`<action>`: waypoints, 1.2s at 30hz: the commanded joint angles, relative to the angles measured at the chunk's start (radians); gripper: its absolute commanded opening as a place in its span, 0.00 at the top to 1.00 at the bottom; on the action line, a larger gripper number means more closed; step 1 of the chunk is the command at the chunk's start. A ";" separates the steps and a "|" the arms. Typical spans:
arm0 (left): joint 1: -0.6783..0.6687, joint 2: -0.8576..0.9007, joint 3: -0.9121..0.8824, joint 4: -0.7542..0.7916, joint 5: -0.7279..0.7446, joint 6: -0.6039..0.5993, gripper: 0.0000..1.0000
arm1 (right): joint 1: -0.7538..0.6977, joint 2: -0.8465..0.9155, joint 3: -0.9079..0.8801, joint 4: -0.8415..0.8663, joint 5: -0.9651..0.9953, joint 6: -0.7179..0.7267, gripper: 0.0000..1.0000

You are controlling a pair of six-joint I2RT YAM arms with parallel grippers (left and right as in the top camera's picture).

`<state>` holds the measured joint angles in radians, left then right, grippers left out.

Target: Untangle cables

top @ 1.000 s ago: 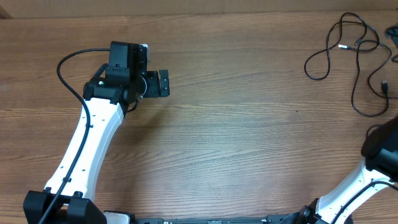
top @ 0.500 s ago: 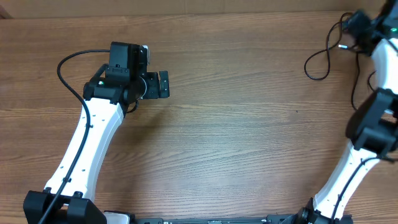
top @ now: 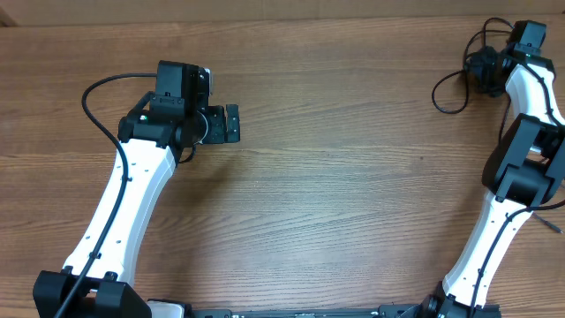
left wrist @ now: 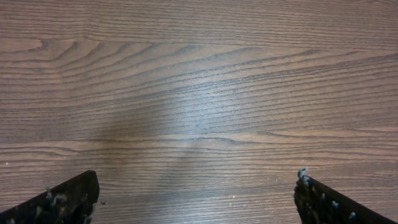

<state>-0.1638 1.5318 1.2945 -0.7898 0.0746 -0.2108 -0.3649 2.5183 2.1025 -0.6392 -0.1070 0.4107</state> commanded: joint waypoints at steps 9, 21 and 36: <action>-0.007 -0.015 -0.004 -0.006 0.002 -0.023 0.00 | 0.026 0.067 0.011 0.014 0.000 -0.005 0.36; -0.007 -0.015 -0.004 -0.007 0.003 -0.023 0.00 | 0.078 0.085 0.011 0.028 0.046 -0.019 0.96; -0.007 -0.015 -0.004 -0.006 0.003 -0.035 0.00 | 0.137 0.085 0.051 0.119 -0.068 -0.019 0.96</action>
<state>-0.1638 1.5318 1.2945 -0.7959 0.0750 -0.2123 -0.2779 2.5710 2.1212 -0.5335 -0.1234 0.3923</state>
